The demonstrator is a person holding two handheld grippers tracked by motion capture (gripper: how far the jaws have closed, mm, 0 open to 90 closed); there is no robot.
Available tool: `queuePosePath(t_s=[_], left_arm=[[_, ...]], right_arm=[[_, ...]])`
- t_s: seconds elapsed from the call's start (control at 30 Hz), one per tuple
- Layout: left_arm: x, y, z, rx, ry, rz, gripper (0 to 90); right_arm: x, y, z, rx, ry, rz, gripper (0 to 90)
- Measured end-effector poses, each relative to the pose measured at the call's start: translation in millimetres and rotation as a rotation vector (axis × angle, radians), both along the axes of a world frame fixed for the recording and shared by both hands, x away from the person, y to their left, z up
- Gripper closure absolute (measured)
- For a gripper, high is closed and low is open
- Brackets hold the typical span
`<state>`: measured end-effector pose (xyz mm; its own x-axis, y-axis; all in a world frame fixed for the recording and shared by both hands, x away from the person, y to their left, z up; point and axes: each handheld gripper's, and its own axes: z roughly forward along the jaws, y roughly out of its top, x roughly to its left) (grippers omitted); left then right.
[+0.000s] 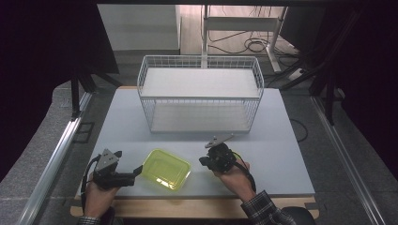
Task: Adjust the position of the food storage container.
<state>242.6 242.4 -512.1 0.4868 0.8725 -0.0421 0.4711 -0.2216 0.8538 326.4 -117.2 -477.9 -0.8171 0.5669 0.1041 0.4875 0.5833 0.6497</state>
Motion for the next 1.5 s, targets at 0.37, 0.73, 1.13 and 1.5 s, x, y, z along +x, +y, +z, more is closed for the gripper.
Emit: queuePosePath(t_s=[0.37,0.73,1.13,1.5], left_arm=[[0.3,-1.0,-0.1,0.005,0.007,-0.002,3.3],[0.8,-1.9,-0.2,0.0,0.022,-0.003,4.0],[0.9,-1.7,0.0,-0.005,0.027,0.0,4.2],[1.2,-1.6,2.6,0.007,0.053,0.012,4.6]], right_arm=[[-8.0,-37.0,3.6,-0.013,-0.007,-0.054,89.2],[-2.8,-90.3,6.2,-0.003,-0.016,-0.177,88.9],[6.0,-140.8,8.6,0.007,-0.03,-0.3,88.7],[9.3,-167.8,10.6,0.023,-0.048,-0.369,88.7]])
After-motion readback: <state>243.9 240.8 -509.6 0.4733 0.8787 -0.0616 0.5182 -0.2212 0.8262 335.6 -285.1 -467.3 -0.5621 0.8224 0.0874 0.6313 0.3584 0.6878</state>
